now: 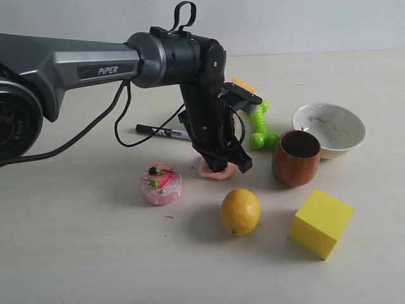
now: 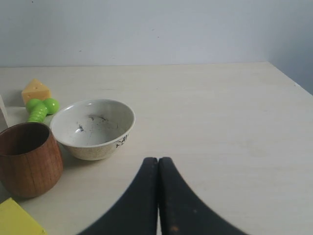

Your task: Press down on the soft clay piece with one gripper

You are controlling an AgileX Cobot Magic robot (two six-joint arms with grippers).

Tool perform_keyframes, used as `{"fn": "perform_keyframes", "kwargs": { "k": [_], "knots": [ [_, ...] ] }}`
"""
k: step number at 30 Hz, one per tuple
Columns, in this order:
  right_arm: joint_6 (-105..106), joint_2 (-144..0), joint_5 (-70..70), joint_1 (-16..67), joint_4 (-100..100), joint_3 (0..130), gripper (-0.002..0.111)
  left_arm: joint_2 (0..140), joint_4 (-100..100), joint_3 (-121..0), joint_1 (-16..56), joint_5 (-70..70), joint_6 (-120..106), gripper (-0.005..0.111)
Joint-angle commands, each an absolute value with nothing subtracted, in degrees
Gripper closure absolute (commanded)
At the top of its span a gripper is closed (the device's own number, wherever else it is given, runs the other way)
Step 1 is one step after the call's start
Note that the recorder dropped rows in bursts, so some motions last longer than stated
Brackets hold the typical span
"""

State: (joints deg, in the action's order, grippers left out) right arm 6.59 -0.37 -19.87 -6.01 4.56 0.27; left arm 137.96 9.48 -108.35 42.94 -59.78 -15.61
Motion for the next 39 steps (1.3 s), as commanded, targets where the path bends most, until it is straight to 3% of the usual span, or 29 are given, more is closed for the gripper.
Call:
{"fn": "perform_keyframes", "kwargs": {
  "k": [1,8,27,29,32,33,34,35,36,39],
  "knots": [
    [6.92,0.00,-19.50,-6.04,4.58,0.00,0.108,138.15,9.15,-107.89,42.88,-60.86,-15.92,0.084],
    [6.92,0.00,-19.50,-6.04,4.58,0.00,0.108,135.92,9.15,-107.89,42.88,-60.64,-15.92,0.100],
    [6.92,0.00,-19.50,-6.04,4.58,0.00,0.108,134.62,7.69,-107.89,42.88,-60.64,-15.65,0.107],
    [6.92,0.00,-19.50,-6.04,4.58,0.00,0.108,134.62,7.69,-107.89,42.88,-60.35,-15.65,0.101],
    [6.92,0.00,-19.50,-6.04,4.58,0.00,0.108,134.62,7.69,-107.89,42.88,-59.96,-15.65,0.074],
    [6.92,0.00,-19.50,-6.04,4.58,0.00,0.108,134.62,7.69,-107.89,42.88,-59.96,-15.65,0.072],
    [6.92,0.00,-19.50,-6.04,4.58,0.00,0.108,134.62,7.54,-107.89,42.88,-59.96,-15.10,0.079],
    [6.92,0.00,-19.50,-6.04,4.58,0.00,0.108,134.62,7.54,-107.89,42.88,-60.09,-14.79,0.097],
    [6.92,0.00,-19.50,-6.04,4.58,0.00,0.108,134.62,7.43,-107.89,42.88,-60.26,-14.94,0.106],
    [6.92,0.00,-19.50,-6.04,4.58,0.00,0.108,134.62,7.44,-107.89,42.88,-60.41,-14.94,0.107]
  ]
}}
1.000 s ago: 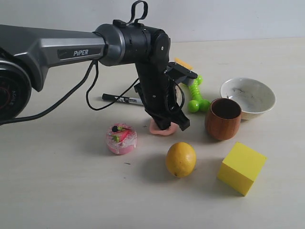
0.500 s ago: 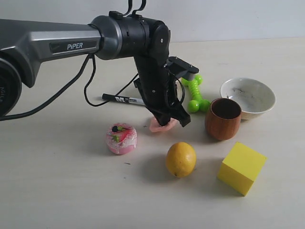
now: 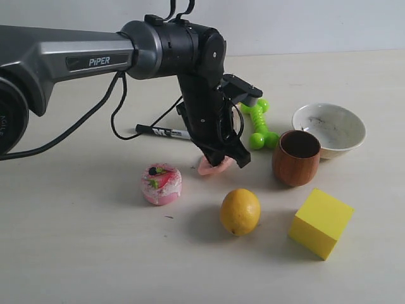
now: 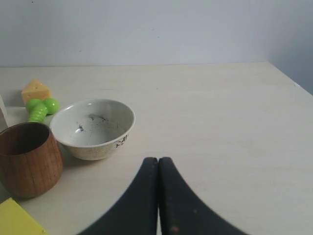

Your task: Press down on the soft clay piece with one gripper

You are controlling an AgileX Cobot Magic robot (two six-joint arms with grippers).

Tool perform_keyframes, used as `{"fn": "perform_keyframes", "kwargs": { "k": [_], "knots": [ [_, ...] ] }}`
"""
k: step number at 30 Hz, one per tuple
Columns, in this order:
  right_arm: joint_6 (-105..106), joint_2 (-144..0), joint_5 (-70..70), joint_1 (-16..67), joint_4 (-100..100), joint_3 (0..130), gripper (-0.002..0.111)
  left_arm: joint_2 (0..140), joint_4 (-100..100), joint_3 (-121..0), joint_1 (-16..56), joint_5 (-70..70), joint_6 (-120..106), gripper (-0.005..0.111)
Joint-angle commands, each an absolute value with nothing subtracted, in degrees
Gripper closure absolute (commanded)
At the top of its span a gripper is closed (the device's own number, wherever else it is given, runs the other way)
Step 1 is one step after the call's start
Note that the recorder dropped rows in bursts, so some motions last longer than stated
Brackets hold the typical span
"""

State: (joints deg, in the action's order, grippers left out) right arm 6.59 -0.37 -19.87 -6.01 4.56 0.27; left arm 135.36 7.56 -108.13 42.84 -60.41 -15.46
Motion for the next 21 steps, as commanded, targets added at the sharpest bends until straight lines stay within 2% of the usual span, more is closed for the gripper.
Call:
{"fn": "perform_keyframes", "kwargs": {
  "k": [1,21],
  "knots": [
    [6.92,0.00,-19.50,-6.04,4.58,0.00,0.108,134.62,7.21,-107.89,42.88,-60.64,-14.82,0.107],
    [6.92,0.00,-19.50,-6.04,4.58,0.00,0.108,136.45,4.14,-107.89,42.88,-59.67,-11.63,0.107]
  ]
}}
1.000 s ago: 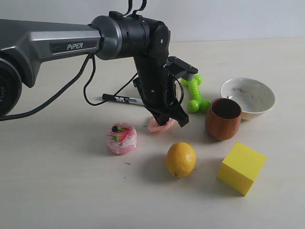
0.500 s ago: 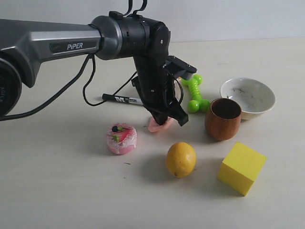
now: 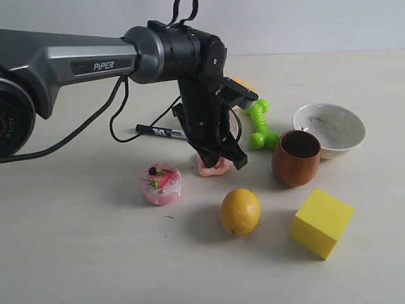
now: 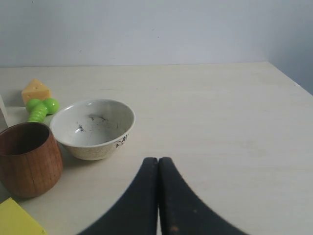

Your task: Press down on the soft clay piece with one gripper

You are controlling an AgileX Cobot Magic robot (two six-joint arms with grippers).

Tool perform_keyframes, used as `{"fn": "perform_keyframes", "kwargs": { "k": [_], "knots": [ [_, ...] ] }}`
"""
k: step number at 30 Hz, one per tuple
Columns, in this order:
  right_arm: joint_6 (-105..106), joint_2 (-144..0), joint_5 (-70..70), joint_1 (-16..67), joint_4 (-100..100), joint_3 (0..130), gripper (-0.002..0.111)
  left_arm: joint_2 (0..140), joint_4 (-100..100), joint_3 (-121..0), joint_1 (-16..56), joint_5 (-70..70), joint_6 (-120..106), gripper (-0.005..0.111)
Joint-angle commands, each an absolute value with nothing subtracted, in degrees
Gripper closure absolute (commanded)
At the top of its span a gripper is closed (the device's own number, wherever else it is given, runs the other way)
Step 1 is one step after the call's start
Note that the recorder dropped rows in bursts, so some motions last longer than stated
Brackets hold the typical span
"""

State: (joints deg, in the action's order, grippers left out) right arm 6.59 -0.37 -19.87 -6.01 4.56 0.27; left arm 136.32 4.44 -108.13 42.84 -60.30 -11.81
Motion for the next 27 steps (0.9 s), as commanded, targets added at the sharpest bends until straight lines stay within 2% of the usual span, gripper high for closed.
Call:
{"fn": "perform_keyframes", "kwargs": {
  "k": [1,12,16,20,22,27],
  "knots": [
    [6.92,0.00,-19.50,-6.04,4.58,0.00,0.108,136.17,4.14,-107.89,42.88,-59.67,-11.63,0.107],
    [6.92,0.00,-19.50,-6.04,4.58,0.00,0.108,131.84,4.14,-107.89,42.88,-56.98,-12.07,0.107],
    [6.92,0.00,-19.50,-6.04,4.58,0.00,0.108,131.42,4.14,-107.63,42.88,-61.41,-9.09,0.107],
    [6.92,0.00,-19.50,-6.04,4.58,0.00,0.108,125.54,4.93,-98.67,43.43,-53.57,-7.25,0.107],
    [6.92,0.00,-19.50,-6.04,4.58,0.00,0.108,118.07,5.05,-88.24,43.56,-42.82,-5.47,0.107],
    [6.92,0.00,-19.50,-6.04,4.58,0.00,0.108,102.15,5.05,-69.43,43.44,-27.31,-2.26,0.107]
  ]
}}
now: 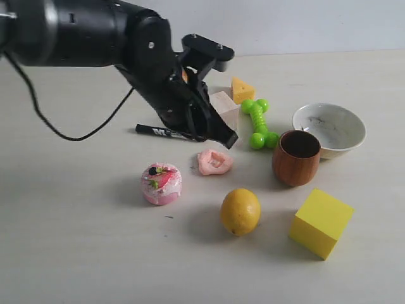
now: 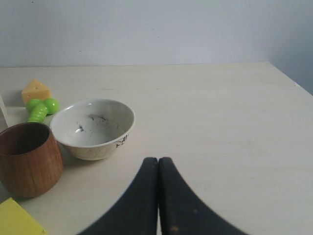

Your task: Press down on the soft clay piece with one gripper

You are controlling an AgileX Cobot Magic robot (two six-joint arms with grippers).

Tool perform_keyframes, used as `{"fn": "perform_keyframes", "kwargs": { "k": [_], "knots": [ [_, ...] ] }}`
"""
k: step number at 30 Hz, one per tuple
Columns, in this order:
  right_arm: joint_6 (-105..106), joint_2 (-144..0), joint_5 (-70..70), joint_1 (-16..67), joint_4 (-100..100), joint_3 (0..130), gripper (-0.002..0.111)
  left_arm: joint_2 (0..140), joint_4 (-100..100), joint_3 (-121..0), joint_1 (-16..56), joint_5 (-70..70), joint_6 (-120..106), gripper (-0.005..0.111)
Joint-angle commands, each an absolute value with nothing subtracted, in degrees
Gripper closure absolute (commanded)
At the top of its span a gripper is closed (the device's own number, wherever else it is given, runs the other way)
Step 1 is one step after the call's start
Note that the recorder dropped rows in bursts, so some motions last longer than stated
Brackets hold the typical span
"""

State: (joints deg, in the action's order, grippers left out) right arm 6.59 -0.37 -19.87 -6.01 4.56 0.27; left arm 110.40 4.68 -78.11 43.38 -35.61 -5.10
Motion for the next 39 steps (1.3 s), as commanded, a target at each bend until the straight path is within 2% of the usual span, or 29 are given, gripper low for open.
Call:
{"fn": "perform_keyframes", "kwargs": {
  "k": [1,7,15,29,39],
  "knots": [
    [6.92,0.00,-19.50,-6.04,4.58,0.00,0.108,98.69,5.05,-65.03,43.44,-23.73,-1.46,0.107],
    [6.92,0.00,-19.50,-6.04,4.58,0.00,0.108,84.49,5.05,-52.77,43.44,-13.70,2.04,0.107],
    [6.92,0.00,-19.50,-6.04,4.58,0.00,0.108,73.03,4.94,-48.81,43.44,-13.09,1.92,0.107],
    [6.92,0.00,-19.50,-6.04,4.58,0.00,0.108,70.39,2.37,-48.81,42.76,-10.26,1.40,0.107],
    [6.92,0.00,-19.50,-6.04,4.58,0.00,0.108,68.62,0.90,-48.81,33.76,-10.59,0.34,0.107]
  ]
}}
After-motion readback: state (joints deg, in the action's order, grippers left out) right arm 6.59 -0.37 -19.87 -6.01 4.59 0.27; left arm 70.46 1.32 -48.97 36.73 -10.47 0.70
